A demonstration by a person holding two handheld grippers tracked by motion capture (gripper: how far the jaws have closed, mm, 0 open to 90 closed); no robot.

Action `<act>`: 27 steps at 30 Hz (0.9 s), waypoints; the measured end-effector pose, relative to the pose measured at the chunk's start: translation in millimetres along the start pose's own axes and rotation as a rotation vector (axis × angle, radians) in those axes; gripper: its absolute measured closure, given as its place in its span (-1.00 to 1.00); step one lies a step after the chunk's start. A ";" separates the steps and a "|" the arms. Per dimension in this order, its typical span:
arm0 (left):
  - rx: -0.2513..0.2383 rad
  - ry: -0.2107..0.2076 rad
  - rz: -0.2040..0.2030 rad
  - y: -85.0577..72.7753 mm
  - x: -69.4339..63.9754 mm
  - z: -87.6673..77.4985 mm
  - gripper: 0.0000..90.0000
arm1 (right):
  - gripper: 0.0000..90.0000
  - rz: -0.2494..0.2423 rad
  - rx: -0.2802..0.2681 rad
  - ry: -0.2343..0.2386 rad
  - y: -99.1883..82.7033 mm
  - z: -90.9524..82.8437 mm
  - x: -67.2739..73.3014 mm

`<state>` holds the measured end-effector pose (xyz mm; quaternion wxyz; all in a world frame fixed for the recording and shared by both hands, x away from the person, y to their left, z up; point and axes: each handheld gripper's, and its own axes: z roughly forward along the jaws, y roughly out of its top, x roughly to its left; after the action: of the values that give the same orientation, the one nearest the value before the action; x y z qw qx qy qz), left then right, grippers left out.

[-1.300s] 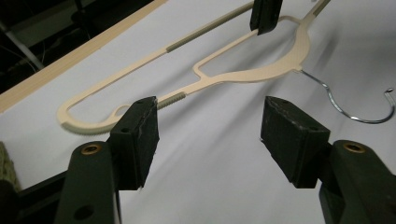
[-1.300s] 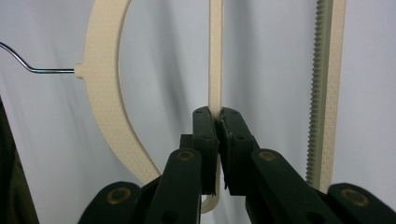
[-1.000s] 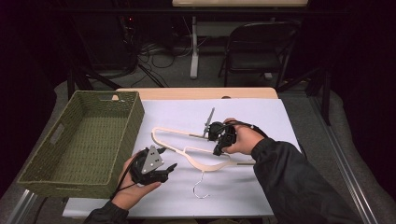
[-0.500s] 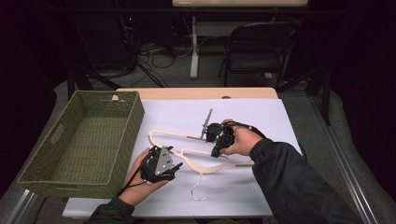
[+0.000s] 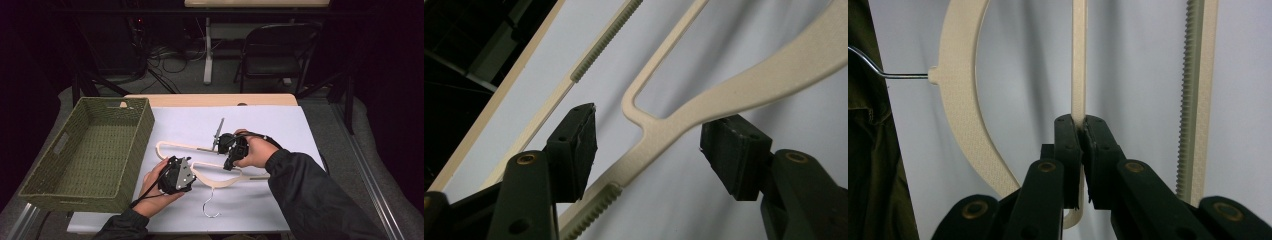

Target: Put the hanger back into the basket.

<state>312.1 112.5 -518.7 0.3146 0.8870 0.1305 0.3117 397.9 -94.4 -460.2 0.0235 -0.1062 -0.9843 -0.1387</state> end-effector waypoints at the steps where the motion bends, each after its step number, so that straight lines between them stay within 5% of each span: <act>1: -0.004 0.001 0.007 0.3 0.0 0.8 -0.09 | 0.91 0.005 0.003 0.005 0.2 0.2 0.6; 19: -0.003 -0.077 0.043 -0.3 -0.1 6.6 0.27 | 0.91 -0.016 0.015 0.006 0.7 2.3 2.0; 27: 0.012 -0.080 0.053 -0.1 -0.2 5.7 0.41 | 0.91 -0.023 0.020 0.018 0.7 3.7 2.5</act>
<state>315.6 109.8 -522.3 0.3060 0.9037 0.0959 0.2837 395.6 -92.2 -463.4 0.0320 -0.0934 -0.9866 -0.1302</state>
